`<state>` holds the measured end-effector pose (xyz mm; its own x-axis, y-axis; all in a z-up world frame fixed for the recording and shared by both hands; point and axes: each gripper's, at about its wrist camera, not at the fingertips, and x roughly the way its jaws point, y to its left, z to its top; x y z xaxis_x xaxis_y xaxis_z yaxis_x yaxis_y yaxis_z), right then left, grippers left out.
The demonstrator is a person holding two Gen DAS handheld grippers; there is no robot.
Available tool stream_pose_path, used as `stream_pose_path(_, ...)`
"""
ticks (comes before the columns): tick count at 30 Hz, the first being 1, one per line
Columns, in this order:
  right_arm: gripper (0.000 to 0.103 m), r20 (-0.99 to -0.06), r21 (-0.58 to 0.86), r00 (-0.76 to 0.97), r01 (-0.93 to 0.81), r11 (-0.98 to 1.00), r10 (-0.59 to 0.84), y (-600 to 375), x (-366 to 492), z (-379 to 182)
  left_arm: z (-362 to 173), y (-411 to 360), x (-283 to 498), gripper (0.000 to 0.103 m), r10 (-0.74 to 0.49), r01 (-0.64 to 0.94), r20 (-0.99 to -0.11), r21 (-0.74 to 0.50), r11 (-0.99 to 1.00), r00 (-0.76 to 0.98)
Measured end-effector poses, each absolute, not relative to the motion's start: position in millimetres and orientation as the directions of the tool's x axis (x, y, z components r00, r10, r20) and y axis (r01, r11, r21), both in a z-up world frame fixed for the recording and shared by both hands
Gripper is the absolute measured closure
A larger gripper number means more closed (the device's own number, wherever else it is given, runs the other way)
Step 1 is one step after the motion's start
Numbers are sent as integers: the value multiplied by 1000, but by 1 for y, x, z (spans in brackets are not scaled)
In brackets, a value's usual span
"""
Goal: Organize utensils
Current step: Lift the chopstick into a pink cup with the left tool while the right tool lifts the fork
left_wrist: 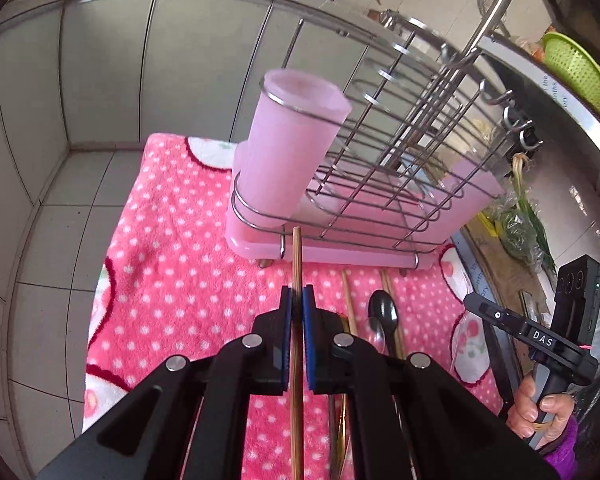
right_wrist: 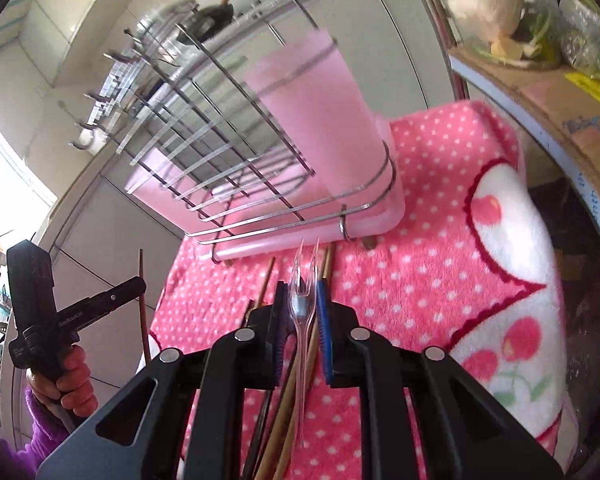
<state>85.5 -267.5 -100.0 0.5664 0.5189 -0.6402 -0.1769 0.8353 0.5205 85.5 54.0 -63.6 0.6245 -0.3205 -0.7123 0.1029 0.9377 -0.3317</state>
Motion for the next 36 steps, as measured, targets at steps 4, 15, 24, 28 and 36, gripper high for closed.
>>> stream_pose_path(4,88,-603,490,619,-210,846,503,-267,70,-81,-41,59,64,98,-316,115,-637,-337,935,703)
stream_pose_path(15,88,-542,442,682,-266,857,491,-256,51,-52,10,66,25,98,-309,158,-461,-337,928,832)
stream_pose_path(24,89,-499,423,717,-290,858,488,-260,46,-22,48,62,18,98,-290,184,-387,-289,940,875)
stream_pose_path(28,89,-468,432,730,-303,850,498,-267,51,2,73,64,21,98,-281,186,-359,-277,943,890)
stream_pose_path(36,89,-363,434,785,-335,837,502,-285,68,73,138,81,34,98,-277,191,-280,-297,936,919)
